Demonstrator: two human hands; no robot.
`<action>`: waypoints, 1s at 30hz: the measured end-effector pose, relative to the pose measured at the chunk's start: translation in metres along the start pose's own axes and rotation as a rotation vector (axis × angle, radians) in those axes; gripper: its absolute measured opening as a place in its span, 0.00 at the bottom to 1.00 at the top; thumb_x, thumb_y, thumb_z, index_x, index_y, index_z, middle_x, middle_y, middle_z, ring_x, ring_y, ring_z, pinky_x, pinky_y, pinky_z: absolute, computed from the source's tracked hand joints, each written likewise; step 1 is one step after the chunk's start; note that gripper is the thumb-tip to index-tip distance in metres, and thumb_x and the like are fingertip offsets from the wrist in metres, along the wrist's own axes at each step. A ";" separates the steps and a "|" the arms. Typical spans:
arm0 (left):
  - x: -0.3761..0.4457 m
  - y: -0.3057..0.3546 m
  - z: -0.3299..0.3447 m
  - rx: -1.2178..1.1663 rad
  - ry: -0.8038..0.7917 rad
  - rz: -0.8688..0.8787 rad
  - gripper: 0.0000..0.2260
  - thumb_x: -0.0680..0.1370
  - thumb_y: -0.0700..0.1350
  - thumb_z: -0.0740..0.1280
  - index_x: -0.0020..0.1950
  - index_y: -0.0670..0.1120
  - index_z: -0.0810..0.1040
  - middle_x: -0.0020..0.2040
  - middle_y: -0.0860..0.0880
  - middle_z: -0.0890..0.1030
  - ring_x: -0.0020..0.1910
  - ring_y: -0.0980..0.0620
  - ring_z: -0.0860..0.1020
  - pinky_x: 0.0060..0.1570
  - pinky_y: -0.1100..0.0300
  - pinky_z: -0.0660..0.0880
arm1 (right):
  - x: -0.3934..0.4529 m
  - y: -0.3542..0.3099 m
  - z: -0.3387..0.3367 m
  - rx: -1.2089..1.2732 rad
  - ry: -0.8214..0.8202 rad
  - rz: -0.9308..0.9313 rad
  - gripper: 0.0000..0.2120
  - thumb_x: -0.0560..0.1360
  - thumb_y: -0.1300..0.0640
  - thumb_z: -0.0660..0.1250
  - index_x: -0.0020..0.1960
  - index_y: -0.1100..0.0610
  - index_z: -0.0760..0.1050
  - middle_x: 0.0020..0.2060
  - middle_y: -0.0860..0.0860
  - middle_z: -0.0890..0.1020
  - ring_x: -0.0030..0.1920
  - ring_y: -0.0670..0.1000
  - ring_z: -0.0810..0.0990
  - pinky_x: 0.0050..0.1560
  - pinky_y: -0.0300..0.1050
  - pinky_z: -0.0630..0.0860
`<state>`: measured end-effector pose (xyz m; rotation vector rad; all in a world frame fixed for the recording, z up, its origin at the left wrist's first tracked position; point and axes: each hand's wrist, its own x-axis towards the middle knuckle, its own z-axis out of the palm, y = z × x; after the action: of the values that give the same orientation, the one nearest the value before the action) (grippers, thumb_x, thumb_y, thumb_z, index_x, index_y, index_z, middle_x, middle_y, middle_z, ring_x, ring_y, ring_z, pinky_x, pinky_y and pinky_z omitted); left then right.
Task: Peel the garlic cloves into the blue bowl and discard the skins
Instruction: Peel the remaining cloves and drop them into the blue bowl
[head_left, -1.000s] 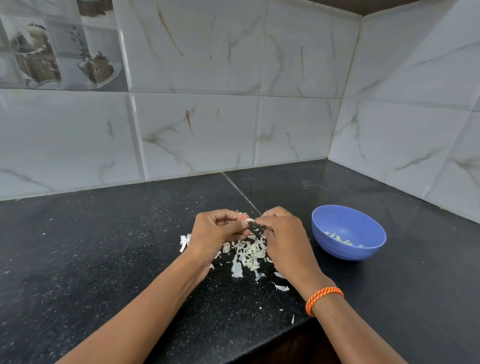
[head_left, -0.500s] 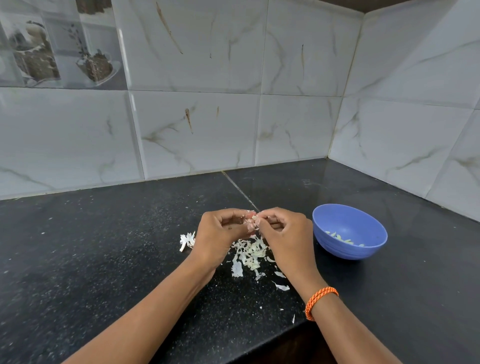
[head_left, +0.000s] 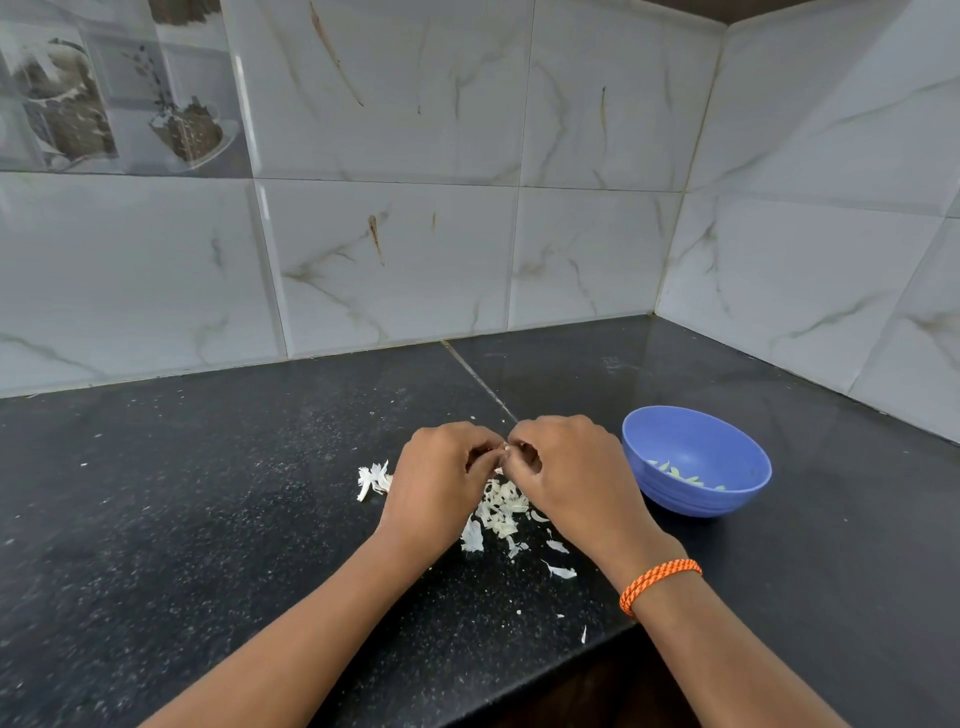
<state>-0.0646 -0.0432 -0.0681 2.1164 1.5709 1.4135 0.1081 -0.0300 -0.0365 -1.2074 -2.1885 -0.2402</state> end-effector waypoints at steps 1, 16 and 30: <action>0.000 0.001 0.000 0.059 -0.013 0.023 0.05 0.81 0.43 0.74 0.47 0.51 0.88 0.41 0.56 0.86 0.40 0.55 0.83 0.42 0.48 0.81 | 0.000 0.000 0.001 -0.020 0.000 -0.014 0.11 0.81 0.47 0.67 0.42 0.51 0.79 0.35 0.47 0.78 0.36 0.52 0.74 0.33 0.47 0.65; 0.003 0.009 0.000 -0.246 -0.026 -0.143 0.04 0.80 0.40 0.76 0.48 0.47 0.90 0.41 0.55 0.88 0.40 0.57 0.87 0.46 0.54 0.85 | -0.016 0.006 0.029 0.417 0.183 0.144 0.10 0.75 0.53 0.70 0.36 0.51 0.77 0.28 0.45 0.76 0.31 0.51 0.76 0.32 0.54 0.75; -0.002 0.018 -0.003 -1.062 -0.073 -0.653 0.08 0.79 0.36 0.74 0.56 0.34 0.87 0.49 0.33 0.88 0.46 0.45 0.89 0.50 0.57 0.87 | -0.007 -0.008 0.019 0.766 0.291 0.391 0.08 0.75 0.62 0.74 0.38 0.54 0.82 0.30 0.48 0.82 0.31 0.49 0.81 0.33 0.47 0.80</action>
<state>-0.0543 -0.0543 -0.0569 0.9166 0.9458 1.3954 0.0957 -0.0312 -0.0549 -1.0280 -1.5150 0.5119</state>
